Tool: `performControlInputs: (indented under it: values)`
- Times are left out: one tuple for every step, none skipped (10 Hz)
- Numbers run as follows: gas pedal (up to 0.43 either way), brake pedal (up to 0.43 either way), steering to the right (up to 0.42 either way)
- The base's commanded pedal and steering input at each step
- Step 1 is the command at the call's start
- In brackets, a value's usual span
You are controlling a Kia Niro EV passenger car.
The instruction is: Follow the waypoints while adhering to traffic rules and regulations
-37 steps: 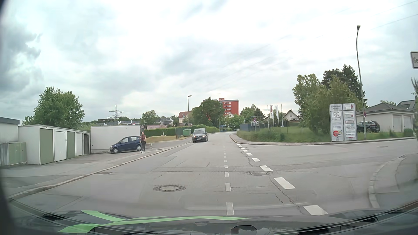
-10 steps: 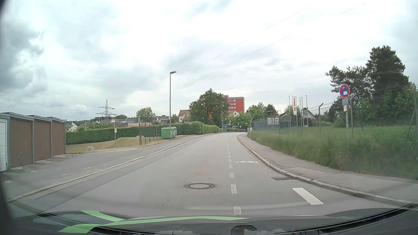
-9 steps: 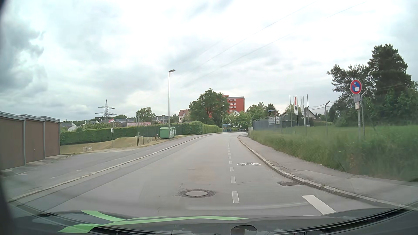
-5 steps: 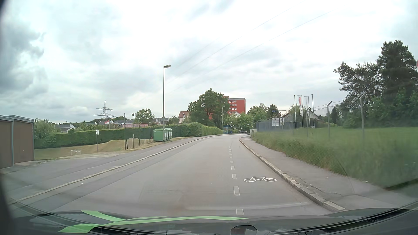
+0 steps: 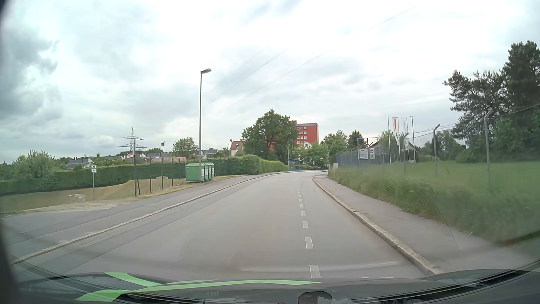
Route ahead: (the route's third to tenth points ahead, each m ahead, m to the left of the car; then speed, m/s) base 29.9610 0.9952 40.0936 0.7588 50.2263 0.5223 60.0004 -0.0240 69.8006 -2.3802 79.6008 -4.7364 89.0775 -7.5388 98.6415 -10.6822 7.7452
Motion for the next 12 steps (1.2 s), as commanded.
performControlInputs:
  values:
    - [0.059,0.0,-0.005]
    - [0.059,0.0,-0.004]
    - [0.059,0.0,-0.005]
    - [0.059,0.0,-0.004]
    - [0.059,0.0,-0.005]
    - [0.059,0.0,-0.005]
    - [0.059,0.0,-0.005]
    - [0.059,0.0,-0.004]
    - [0.079,0.0,-0.004]
    - [0.098,0.0,-0.005]
    - [0.11,0.0,-0.005]
    - [0.118,0.0,-0.005]
